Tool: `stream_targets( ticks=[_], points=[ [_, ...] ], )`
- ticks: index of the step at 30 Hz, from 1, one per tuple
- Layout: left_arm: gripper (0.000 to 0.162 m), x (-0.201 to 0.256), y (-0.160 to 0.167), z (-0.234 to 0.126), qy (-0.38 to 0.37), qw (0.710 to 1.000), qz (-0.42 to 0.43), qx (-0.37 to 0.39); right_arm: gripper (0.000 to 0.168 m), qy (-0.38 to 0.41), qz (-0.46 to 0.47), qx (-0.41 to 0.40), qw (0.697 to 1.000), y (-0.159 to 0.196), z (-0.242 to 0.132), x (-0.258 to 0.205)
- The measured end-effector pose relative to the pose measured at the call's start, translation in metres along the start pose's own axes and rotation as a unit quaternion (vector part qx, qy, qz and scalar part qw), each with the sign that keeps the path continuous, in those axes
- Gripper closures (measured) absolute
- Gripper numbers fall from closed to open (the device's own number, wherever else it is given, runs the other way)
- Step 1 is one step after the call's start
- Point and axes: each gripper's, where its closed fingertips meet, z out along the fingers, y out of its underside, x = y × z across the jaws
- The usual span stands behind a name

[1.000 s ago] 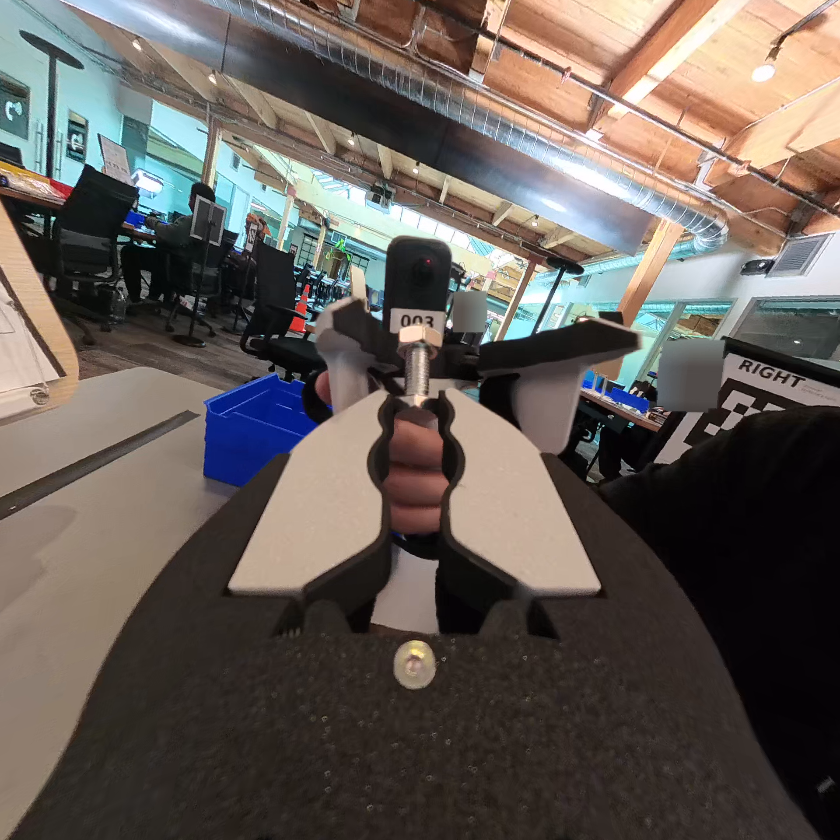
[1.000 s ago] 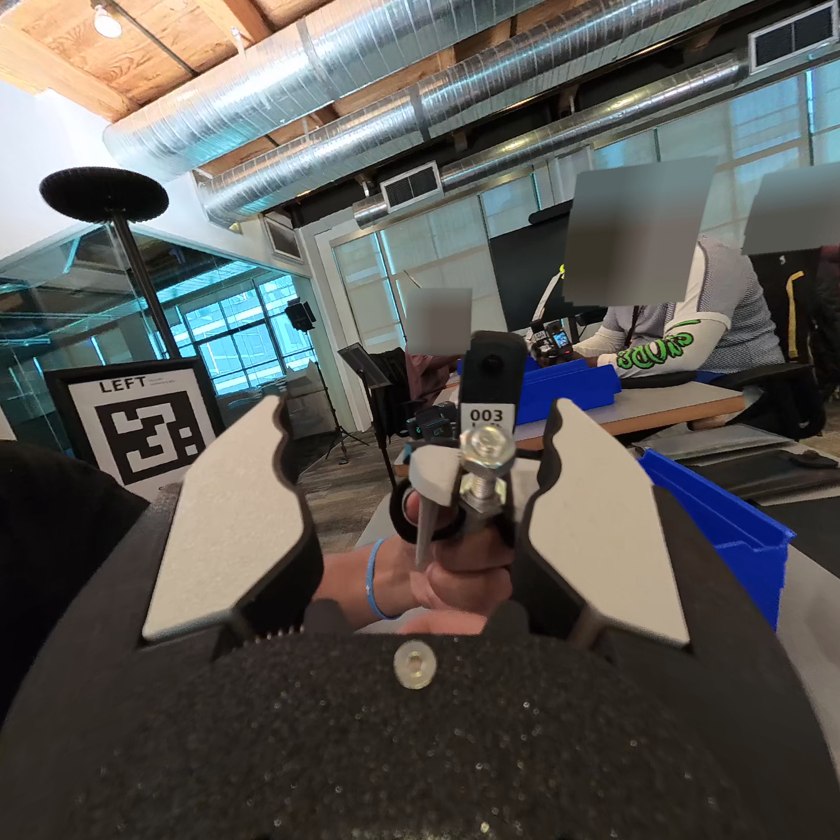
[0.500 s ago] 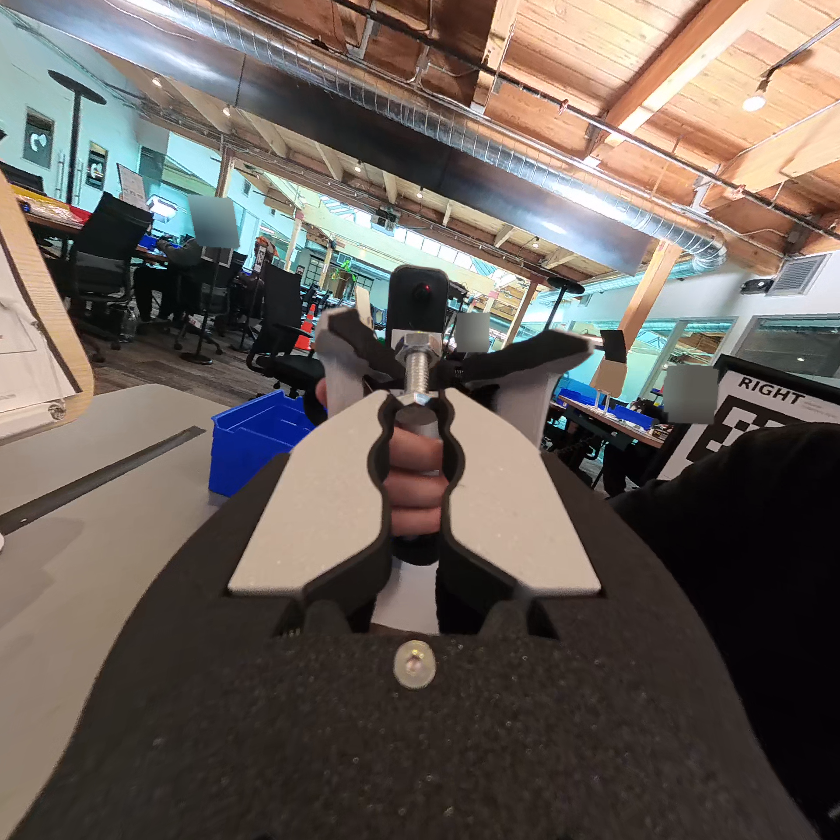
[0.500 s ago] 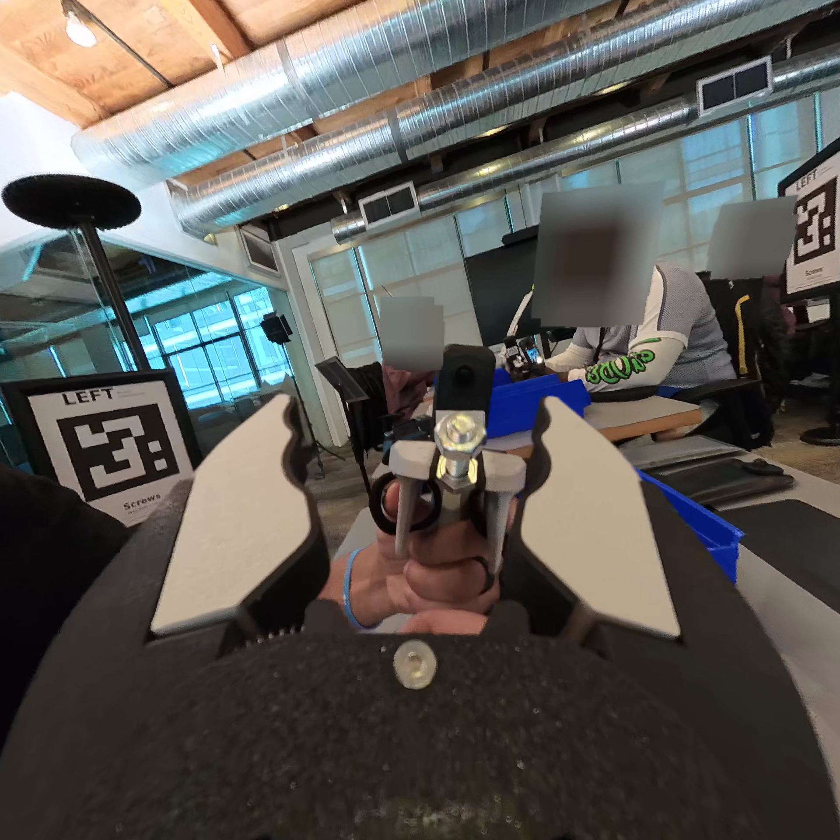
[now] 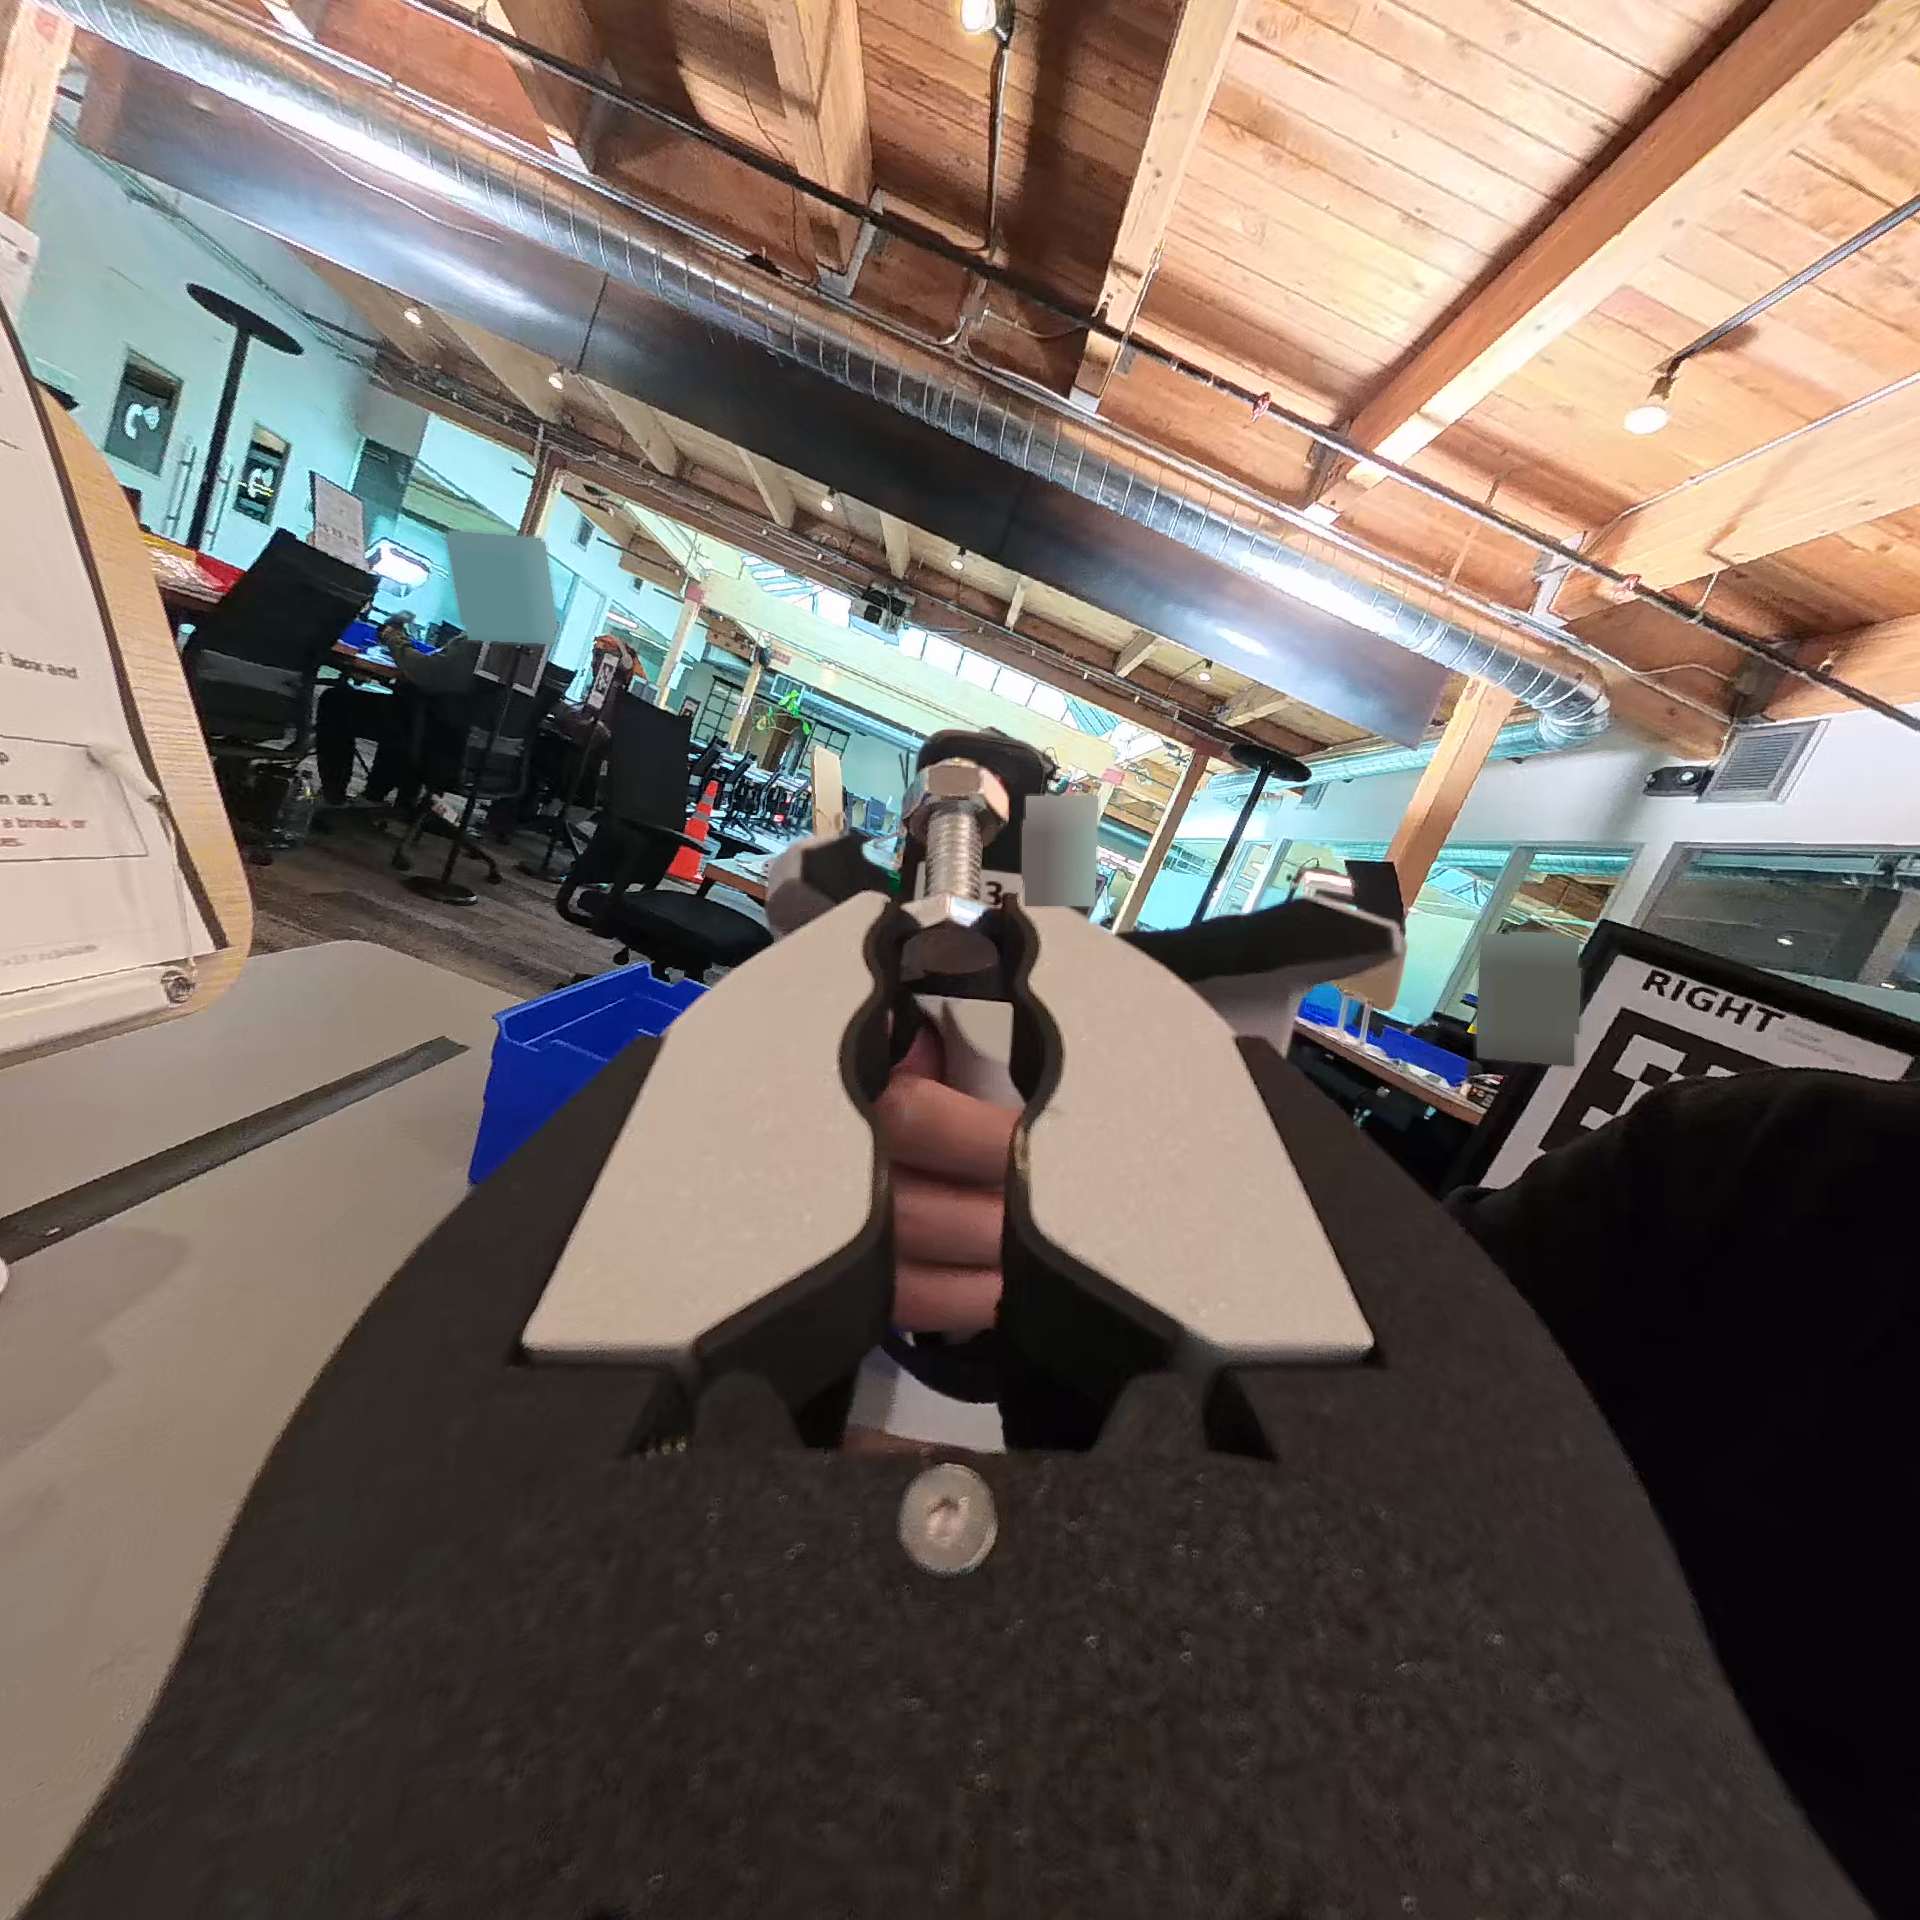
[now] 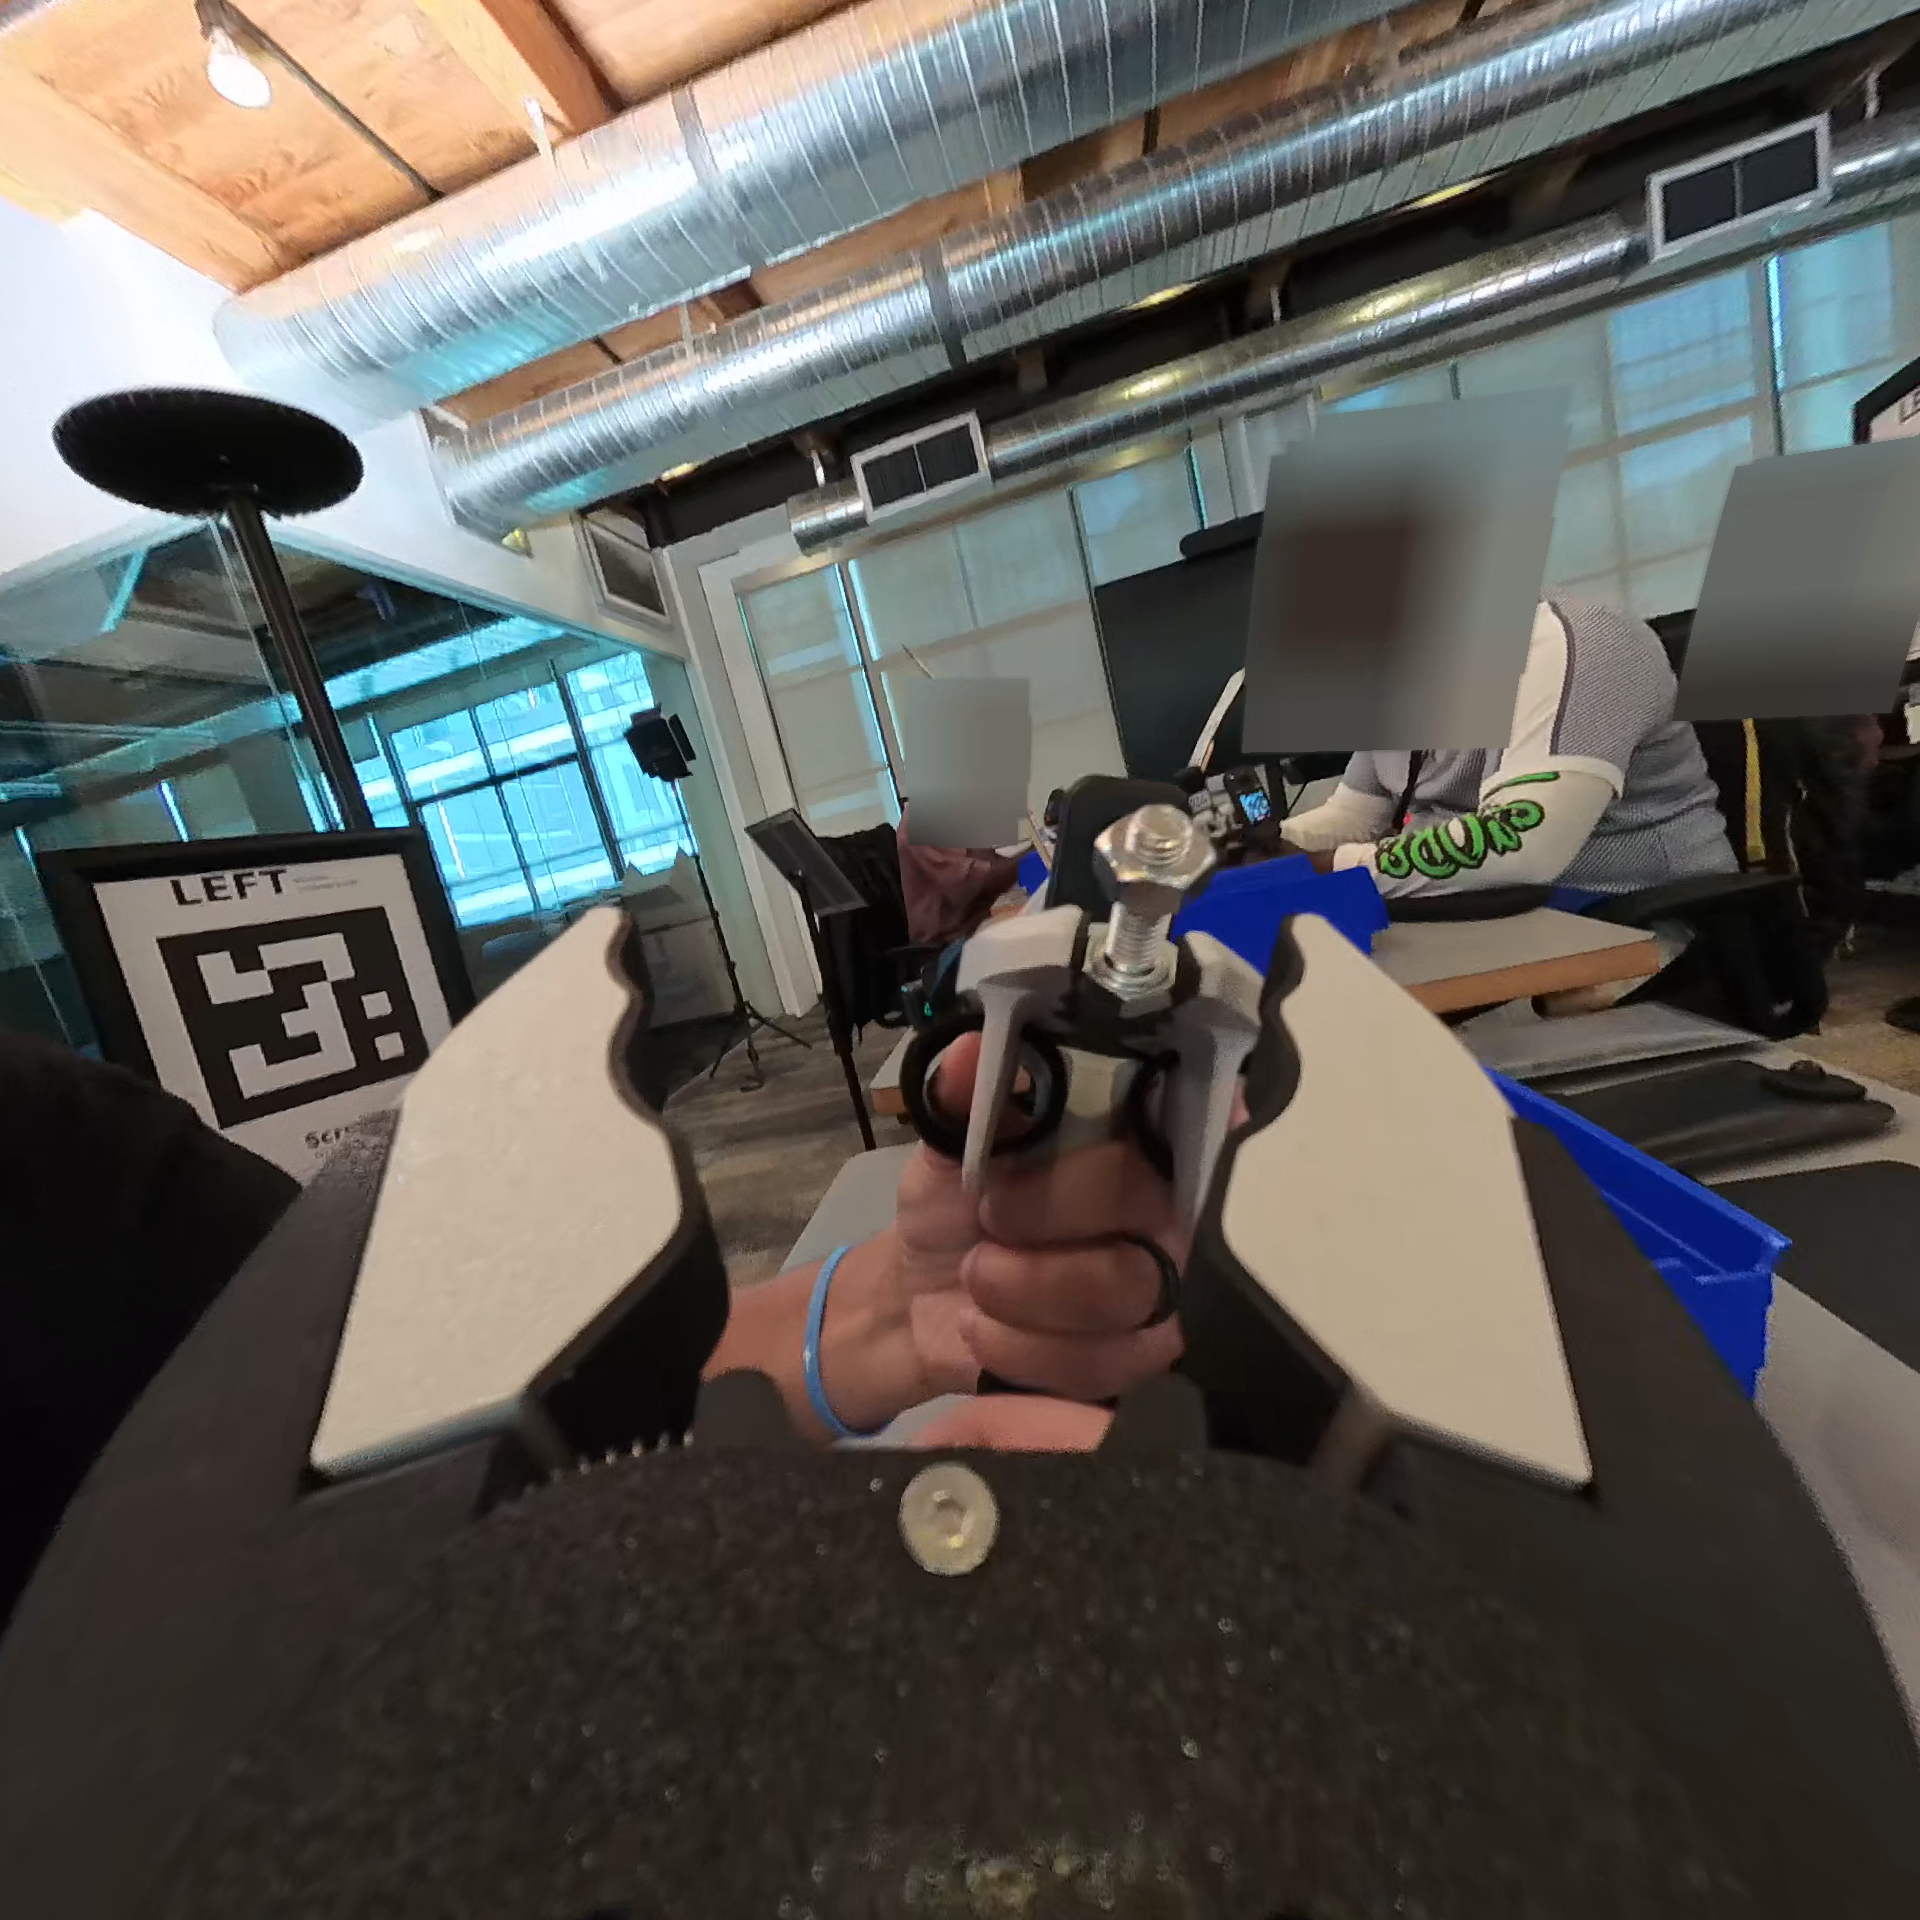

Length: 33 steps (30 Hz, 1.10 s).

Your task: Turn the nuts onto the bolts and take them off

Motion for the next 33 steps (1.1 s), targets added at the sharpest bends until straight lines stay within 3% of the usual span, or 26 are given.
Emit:
stream_targets(
  ticks=[7, 17, 22, 27, 33],
  points=[
    [0.145, 0.006, 0.025, 0.016, 0.018, 0.999, 0.003, -0.047, 0.057, -0.018, 0.002, 0.022, 1.000, -0.004, 0.004, -0.010],
    [0.145, 0.004, -0.001, 0.000, 0.000, 1.000, 0.017, -0.014, 0.060, -0.013, -0.004, 0.014, 1.000, 0.000, 0.002, -0.007],
    [0.145, 0.008, 0.009, 0.006, 0.002, 0.999, 0.029, -0.039, 0.058, 0.007, 0.037, 0.048, 0.998, -0.004, -0.004, 0.015],
    [0.145, 0.005, 0.020, 0.011, -0.003, 0.998, 0.029, -0.060, 0.058, -0.012, 0.005, 0.071, 0.997, -0.013, 0.005, -0.004],
    [0.145, 0.001, 0.007, 0.003, -0.020, 0.999, 0.033, -0.037, 0.059, -0.012, -0.009, 0.048, 0.999, -0.007, 0.000, -0.011]
  ],
)
